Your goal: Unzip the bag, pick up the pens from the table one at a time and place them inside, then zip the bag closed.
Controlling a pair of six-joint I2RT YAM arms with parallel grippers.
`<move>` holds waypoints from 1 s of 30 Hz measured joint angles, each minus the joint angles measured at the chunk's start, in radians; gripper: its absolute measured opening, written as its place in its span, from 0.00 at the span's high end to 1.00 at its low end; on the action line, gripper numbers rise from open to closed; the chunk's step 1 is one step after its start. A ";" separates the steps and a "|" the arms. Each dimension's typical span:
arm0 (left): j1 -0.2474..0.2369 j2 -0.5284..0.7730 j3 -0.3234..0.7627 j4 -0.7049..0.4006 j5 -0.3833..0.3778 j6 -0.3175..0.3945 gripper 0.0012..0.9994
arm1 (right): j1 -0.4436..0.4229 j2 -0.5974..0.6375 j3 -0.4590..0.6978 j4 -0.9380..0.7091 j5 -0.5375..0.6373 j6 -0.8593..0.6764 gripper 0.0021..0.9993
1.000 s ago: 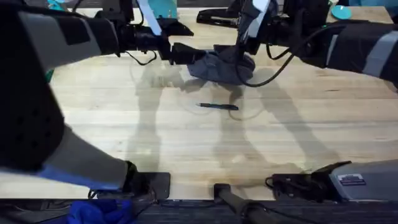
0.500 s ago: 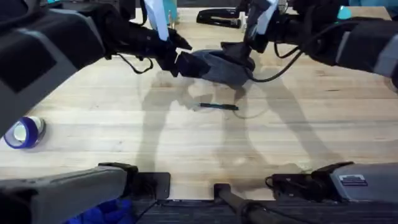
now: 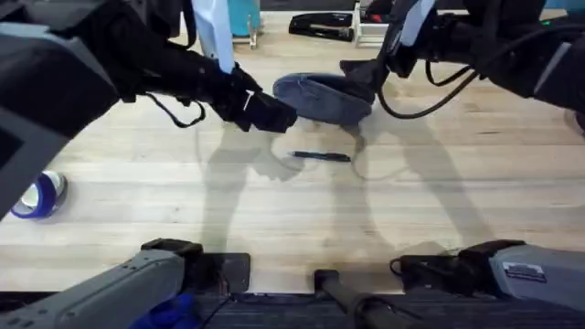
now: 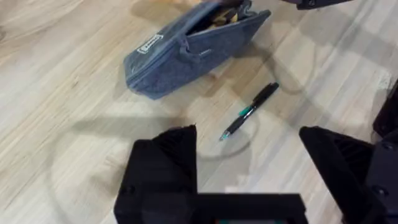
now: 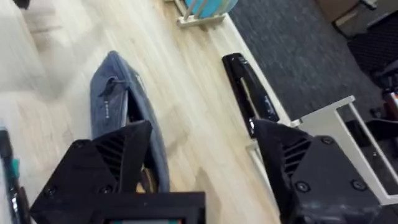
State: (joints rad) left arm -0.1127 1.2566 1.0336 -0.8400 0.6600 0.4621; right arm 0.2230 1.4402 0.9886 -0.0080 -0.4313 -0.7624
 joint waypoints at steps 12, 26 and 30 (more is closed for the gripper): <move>0.000 -0.033 0.000 -0.013 -0.030 -0.007 0.00 | 0.001 -0.003 0.000 -0.024 -0.002 0.034 0.00; 0.000 -0.033 0.000 -0.039 -0.033 -0.010 0.00 | 0.001 -0.014 0.304 -0.377 -0.003 0.210 0.00; 0.000 -0.033 0.000 -0.039 -0.033 -0.010 0.00 | 0.002 -0.014 0.394 -0.452 -0.003 0.219 0.00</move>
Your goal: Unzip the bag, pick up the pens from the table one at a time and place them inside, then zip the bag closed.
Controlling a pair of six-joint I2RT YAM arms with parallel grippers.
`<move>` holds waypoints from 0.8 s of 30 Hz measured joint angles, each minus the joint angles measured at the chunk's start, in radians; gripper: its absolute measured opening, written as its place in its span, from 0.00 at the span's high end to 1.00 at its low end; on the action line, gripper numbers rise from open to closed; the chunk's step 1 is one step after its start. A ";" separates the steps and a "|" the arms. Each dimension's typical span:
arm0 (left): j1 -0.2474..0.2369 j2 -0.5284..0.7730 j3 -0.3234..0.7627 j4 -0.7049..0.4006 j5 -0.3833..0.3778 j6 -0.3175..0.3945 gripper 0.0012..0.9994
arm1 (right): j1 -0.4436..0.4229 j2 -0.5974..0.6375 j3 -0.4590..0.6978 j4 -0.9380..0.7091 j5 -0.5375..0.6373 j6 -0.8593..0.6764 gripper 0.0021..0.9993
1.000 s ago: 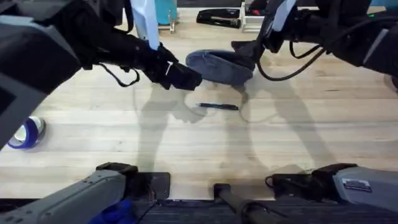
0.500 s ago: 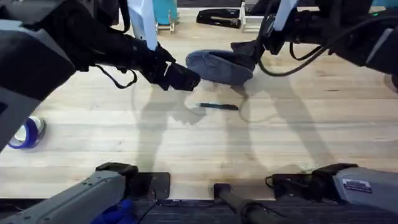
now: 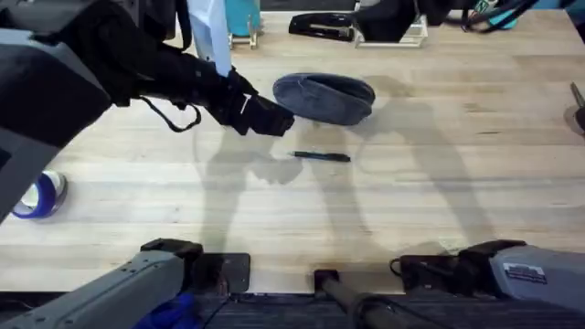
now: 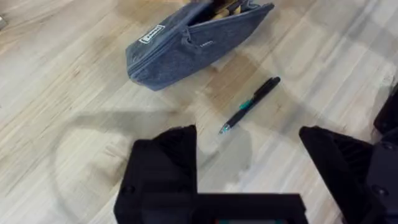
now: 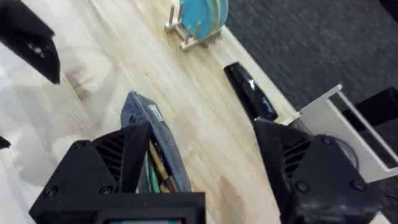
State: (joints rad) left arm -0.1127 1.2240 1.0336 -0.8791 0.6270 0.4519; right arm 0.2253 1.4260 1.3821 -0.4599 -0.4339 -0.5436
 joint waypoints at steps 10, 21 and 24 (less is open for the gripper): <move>0.000 0.000 0.000 0.000 0.000 0.000 0.00 | 0.067 0.028 0.095 -0.017 0.000 0.035 0.79; 0.000 0.000 0.000 0.000 0.000 0.000 0.00 | 0.095 0.107 0.104 -0.134 0.001 0.051 0.97; 0.000 0.000 0.000 0.000 0.000 0.000 0.00 | 0.095 0.140 0.105 -0.193 0.012 0.051 0.97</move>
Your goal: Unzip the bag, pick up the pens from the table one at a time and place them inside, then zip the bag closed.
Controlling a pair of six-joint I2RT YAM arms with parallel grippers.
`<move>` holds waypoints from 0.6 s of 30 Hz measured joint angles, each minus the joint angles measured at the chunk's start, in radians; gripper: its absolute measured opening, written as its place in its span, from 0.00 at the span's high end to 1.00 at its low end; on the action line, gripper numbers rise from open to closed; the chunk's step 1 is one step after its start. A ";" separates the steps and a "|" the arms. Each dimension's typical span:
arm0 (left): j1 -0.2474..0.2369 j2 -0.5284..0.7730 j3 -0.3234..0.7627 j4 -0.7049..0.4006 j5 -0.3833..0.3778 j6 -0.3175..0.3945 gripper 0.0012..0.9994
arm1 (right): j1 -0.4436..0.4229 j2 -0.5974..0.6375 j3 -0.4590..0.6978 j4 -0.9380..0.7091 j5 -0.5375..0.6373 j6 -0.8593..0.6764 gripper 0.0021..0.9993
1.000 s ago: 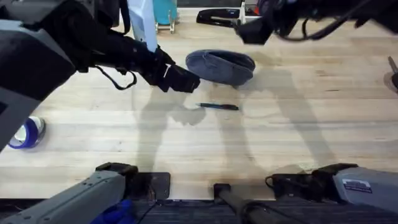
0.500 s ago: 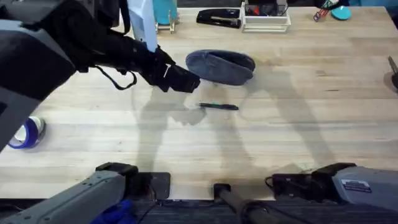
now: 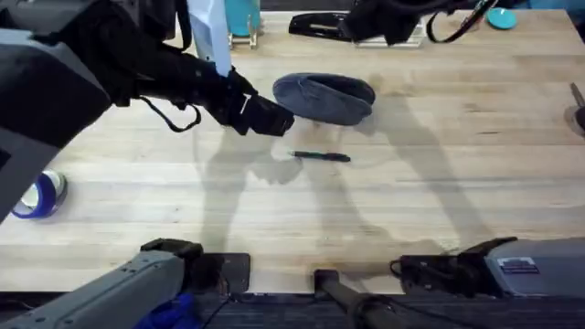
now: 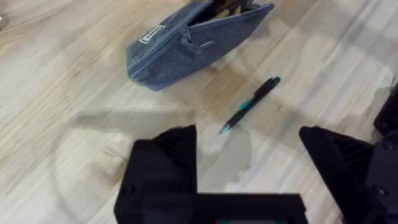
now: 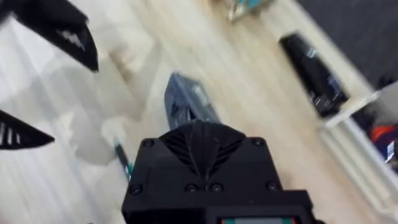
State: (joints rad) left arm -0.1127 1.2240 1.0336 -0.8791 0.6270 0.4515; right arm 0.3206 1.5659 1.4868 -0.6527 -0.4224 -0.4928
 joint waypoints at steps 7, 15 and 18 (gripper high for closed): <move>0.000 0.000 0.000 0.000 0.000 0.000 0.00 | 0.006 0.044 0.000 -0.088 0.073 0.003 0.97; 0.000 0.000 0.000 0.000 0.000 0.000 0.00 | 0.006 0.065 0.003 -0.156 0.111 0.004 0.97; 0.000 0.000 0.000 0.000 0.000 0.000 0.00 | 0.006 0.085 0.003 -0.186 0.124 0.002 0.97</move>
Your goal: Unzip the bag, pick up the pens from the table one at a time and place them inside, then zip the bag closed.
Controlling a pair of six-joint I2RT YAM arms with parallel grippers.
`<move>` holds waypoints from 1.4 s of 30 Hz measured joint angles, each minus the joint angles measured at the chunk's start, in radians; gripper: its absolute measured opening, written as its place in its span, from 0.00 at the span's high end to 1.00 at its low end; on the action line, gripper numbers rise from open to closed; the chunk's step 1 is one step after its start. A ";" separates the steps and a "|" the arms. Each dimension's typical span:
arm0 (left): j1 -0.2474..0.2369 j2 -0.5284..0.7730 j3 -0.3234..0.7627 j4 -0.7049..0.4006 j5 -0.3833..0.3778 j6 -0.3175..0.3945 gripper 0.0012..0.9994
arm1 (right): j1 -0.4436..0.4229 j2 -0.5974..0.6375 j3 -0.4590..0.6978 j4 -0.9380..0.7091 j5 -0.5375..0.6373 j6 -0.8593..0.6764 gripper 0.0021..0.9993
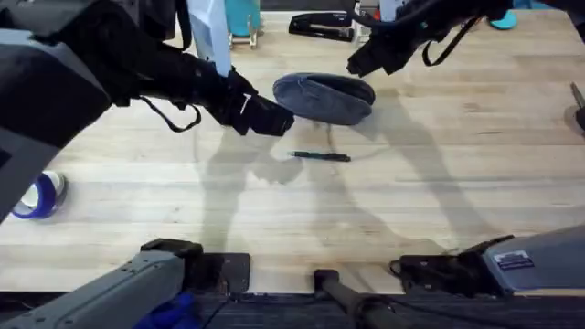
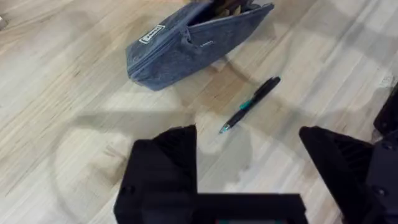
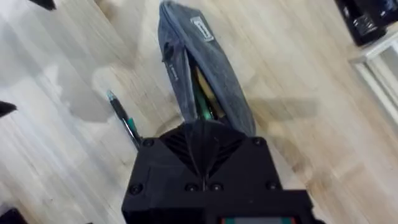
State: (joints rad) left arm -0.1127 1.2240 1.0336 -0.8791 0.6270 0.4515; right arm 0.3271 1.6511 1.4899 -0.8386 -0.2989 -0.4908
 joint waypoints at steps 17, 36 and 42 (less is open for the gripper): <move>0.000 0.000 0.000 0.000 0.000 0.000 0.00 | 0.015 0.134 0.000 0.006 0.015 -0.003 0.97; 0.000 0.000 0.000 0.000 0.000 0.000 0.00 | 0.027 0.258 0.001 0.043 0.016 -0.014 0.97; 0.000 0.000 0.000 0.000 0.000 0.000 0.00 | 0.036 0.263 0.001 0.057 0.022 -0.018 0.97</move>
State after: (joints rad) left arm -0.1127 1.2240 1.0336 -0.8791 0.6266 0.4511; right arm 0.3630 1.9144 1.4906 -0.7815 -0.2768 -0.5091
